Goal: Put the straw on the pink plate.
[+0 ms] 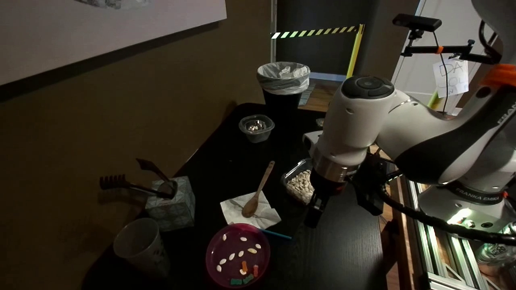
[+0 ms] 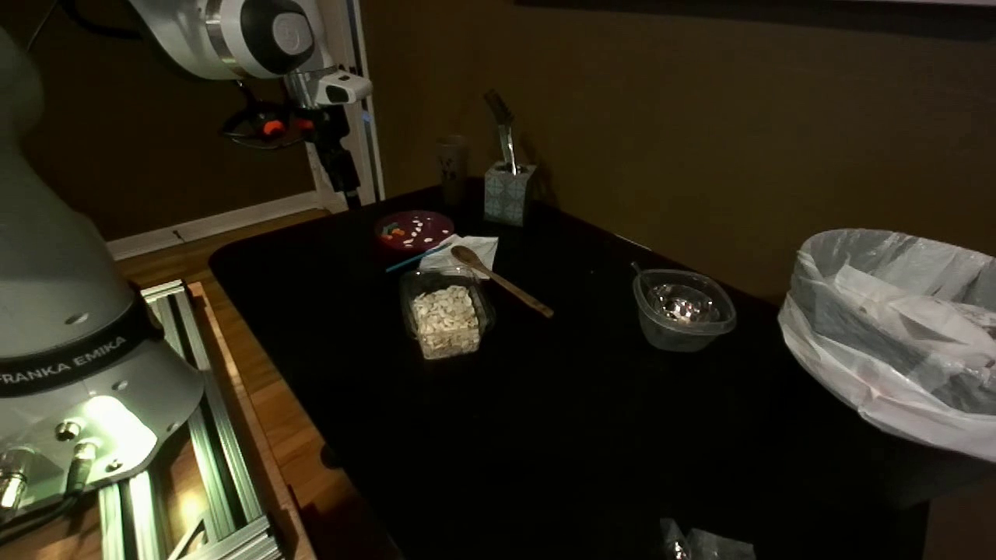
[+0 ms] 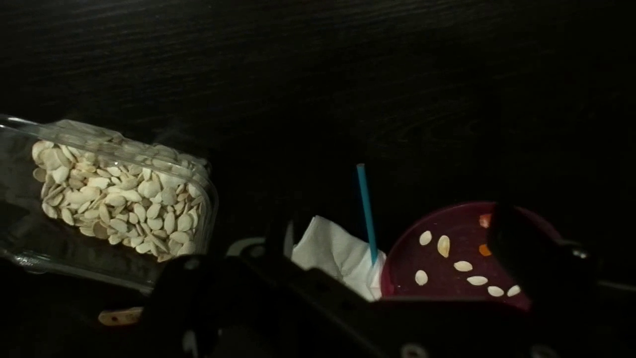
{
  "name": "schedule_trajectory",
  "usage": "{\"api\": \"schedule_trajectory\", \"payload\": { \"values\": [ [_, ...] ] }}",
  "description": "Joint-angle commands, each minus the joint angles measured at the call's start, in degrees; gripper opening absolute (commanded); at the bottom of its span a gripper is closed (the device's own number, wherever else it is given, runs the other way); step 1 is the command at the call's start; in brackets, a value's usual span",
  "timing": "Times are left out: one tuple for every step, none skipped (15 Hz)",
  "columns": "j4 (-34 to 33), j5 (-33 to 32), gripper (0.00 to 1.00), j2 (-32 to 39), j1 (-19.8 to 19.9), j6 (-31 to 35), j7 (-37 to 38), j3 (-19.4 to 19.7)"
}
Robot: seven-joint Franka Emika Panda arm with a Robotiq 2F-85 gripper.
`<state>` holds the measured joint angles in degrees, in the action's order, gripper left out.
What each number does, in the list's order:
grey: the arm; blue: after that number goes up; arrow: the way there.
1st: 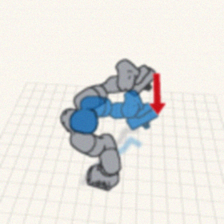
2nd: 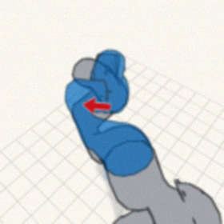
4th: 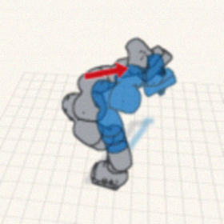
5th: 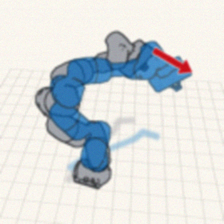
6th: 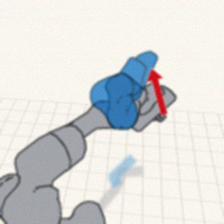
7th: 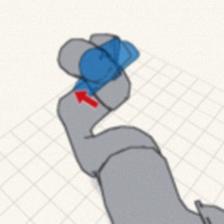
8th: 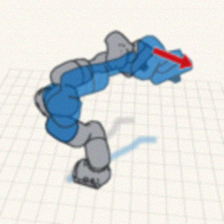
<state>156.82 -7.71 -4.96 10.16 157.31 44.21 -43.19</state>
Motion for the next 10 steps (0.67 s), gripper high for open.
{"api": "schedule_trajectory", "payload": {
  "values": [
    [-4.1, -15.2, 1.00, 11.2, 6.0, 1.5, 7.3, 0.4],
    [-5.1, -19.7, 1.00, 12.8, 6.1, 0.4, 9.4, 1.4],
    [-7.2, -23.2, 1.00, 17.0, 5.6, 0.1, 10.4, 2.7],
    [-9.0, -26.8, 1.00, 20.2, 4.5, -0.6, 11.6, 4.2],
    [-11.0, -30.2, 1.00, 23.0, 2.7, -0.8, 12.9, 5.9],
    [-13.0, -33.6, 1.00, 25.9, 0.9, -0.6, 14.5, 8.1],
    [-15.3, -36.4, 1.00, 29.5, -0.7, 0.7, 15.3, 10.1],
    [-17.5, -38.1, 1.00, 32.5, -2.2, 0.9, 15.8, 11.8],
    [-19.2, -35.4, 1.00, 35.9, -2.3, 0.4, 12.5, 11.5],
    [-14.3, -34.2, 1.00, 27.8, -0.4, 0.2, 13.2, 9.7]
  ]
}}
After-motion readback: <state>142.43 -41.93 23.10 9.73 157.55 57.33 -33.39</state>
